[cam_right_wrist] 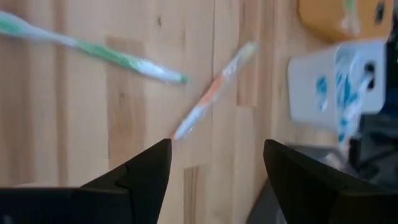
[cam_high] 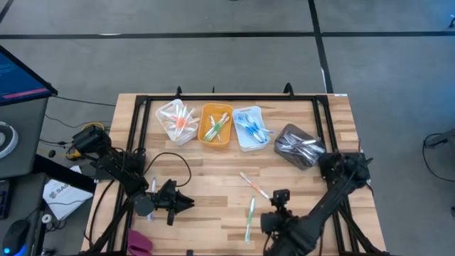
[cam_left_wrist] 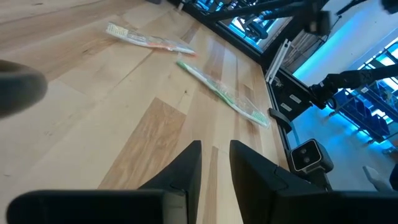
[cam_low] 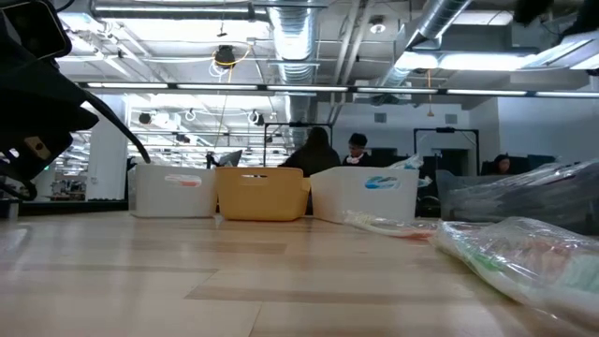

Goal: Pick & Place Toothbrushes
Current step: Put the white orange toothbrush into the left white bin

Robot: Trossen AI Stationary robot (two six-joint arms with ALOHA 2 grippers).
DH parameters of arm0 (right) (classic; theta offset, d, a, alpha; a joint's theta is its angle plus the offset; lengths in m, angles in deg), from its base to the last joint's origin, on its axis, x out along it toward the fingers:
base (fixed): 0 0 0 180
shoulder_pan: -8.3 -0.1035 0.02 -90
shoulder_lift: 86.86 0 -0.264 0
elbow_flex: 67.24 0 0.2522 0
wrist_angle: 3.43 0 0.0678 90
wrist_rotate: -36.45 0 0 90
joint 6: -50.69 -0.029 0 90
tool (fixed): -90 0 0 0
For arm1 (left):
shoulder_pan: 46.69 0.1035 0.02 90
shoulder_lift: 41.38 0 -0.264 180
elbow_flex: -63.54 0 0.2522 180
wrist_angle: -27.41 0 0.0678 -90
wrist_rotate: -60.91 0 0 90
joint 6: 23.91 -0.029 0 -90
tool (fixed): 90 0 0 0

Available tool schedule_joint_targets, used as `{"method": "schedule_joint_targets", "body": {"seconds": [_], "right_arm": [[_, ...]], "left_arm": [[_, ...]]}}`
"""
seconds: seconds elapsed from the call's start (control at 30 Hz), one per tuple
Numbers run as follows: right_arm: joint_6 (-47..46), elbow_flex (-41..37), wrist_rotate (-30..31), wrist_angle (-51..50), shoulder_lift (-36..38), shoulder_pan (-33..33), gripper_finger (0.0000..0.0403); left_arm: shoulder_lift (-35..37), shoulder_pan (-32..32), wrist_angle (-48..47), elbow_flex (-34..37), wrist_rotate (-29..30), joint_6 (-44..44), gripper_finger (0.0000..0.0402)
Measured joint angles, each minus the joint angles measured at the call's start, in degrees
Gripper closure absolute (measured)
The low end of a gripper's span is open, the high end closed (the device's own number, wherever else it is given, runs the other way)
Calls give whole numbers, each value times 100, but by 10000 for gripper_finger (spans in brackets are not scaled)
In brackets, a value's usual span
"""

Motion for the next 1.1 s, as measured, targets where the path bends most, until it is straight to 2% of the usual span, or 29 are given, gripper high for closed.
{"method": "schedule_joint_targets", "body": {"seconds": [0.17,0.3,0.5,0.6,0.73,0.93,1.1], "right_arm": [[-310,-474,-336,121,0,336,154],[-253,-838,-362,723,158,697,154],[755,-1779,-797,2621,772,1113,154],[792,-2312,-1088,3220,1071,1319,154],[395,-2826,-1154,3391,1197,1559,154],[414,-3465,-1551,3795,1204,1839,154],[390,-3956,-1559,4317,1207,1939,154]], "left_arm": [[0,0,-2,0,20,-3,325],[0,0,-3,0,17,-7,325],[0,0,-4,0,15,-12,325],[0,0,-7,0,13,-16,325],[0,0,-9,0,9,-19,325],[0,1,-11,0,-5,-20,325],[0,0,-13,0,-4,-20,325]]}}
